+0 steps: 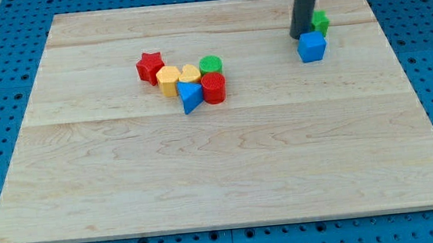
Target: Move the green circle towards the bottom of the blue cube
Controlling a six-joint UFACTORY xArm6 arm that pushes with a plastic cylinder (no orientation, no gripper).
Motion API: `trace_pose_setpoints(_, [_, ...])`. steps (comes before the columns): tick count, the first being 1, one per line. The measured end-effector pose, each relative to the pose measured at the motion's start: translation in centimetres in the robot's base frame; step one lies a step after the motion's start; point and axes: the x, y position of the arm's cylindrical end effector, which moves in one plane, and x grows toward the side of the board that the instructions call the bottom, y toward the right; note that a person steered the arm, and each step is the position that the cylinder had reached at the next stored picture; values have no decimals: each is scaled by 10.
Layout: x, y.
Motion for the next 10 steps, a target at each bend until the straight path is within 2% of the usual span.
trace_pose_setpoints(3, [1, -191])
trace_pose_setpoints(5, [41, -168])
trace_pose_setpoints(10, [78, -115])
